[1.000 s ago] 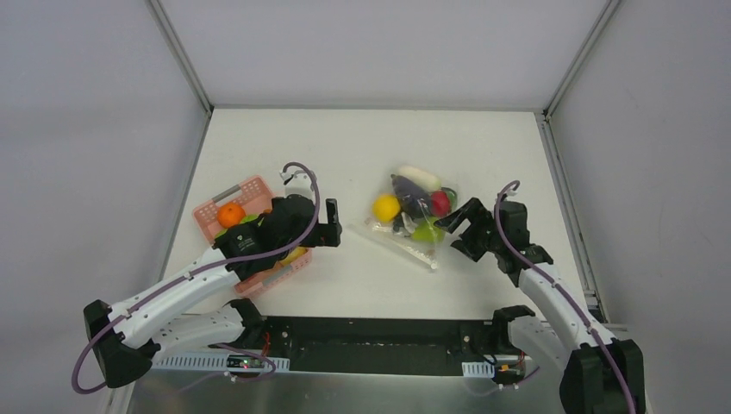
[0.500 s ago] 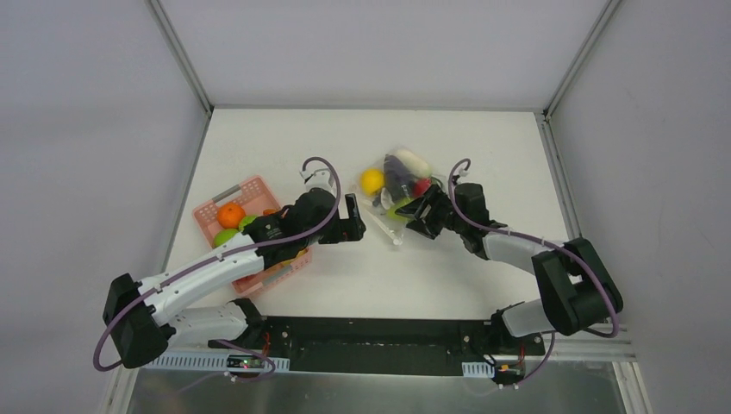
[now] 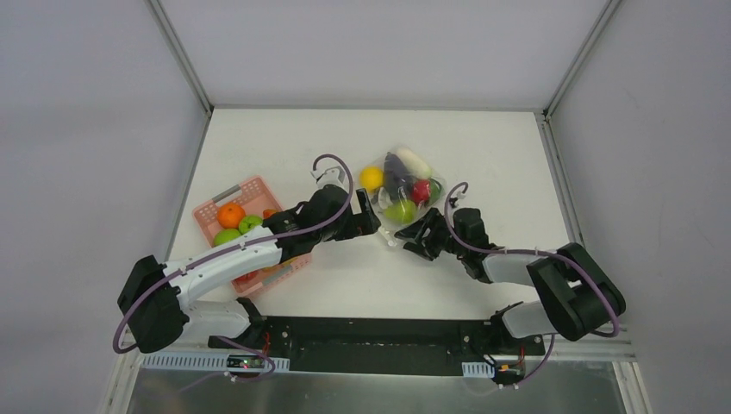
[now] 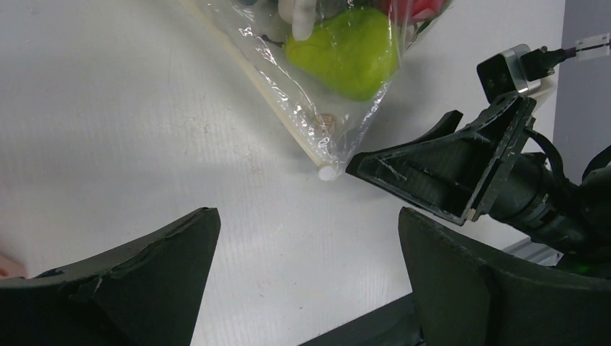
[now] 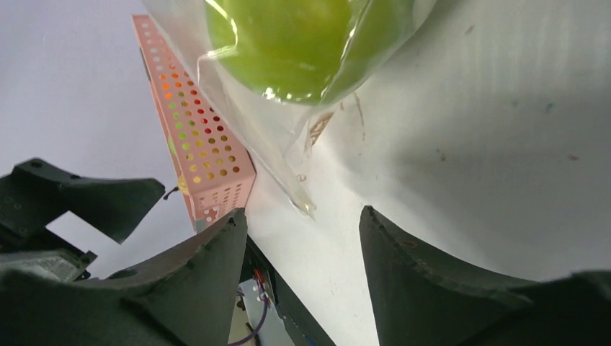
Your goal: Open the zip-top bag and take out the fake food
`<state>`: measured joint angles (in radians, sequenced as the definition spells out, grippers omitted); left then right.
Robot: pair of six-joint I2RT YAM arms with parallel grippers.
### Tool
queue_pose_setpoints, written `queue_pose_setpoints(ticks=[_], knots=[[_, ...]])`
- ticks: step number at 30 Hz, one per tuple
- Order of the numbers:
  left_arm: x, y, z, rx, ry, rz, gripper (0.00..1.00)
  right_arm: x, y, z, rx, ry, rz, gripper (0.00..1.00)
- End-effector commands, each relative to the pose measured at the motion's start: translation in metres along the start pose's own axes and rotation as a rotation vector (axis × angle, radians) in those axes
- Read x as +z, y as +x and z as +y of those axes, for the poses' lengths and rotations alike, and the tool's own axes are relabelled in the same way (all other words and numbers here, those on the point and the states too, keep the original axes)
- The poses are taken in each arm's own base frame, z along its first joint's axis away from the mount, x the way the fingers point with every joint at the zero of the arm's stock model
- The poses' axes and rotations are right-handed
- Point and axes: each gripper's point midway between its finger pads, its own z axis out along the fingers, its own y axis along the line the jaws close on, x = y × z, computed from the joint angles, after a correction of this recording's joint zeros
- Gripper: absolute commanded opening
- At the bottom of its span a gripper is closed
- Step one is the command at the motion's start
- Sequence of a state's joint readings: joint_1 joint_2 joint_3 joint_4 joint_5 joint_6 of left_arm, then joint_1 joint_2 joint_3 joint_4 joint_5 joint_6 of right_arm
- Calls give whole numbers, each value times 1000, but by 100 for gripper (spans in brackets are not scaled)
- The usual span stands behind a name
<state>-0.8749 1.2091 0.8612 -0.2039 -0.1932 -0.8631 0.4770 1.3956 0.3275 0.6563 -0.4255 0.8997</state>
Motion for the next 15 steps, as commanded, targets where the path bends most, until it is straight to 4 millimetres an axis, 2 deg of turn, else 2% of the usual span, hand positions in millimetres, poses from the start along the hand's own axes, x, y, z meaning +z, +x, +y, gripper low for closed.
queue_pose_setpoints(ticks=[1, 11, 15], knots=[[8, -3, -11, -67, 46, -1, 100, 5, -2, 33, -56, -143, -38, 60], [13, 6, -10, -126, 59, 18, 100, 11, -2, 22, -51, -153, -79, 28], [16, 11, -9, -150, 61, 32, 100, 12, -3, 19, -65, -145, -81, 22]])
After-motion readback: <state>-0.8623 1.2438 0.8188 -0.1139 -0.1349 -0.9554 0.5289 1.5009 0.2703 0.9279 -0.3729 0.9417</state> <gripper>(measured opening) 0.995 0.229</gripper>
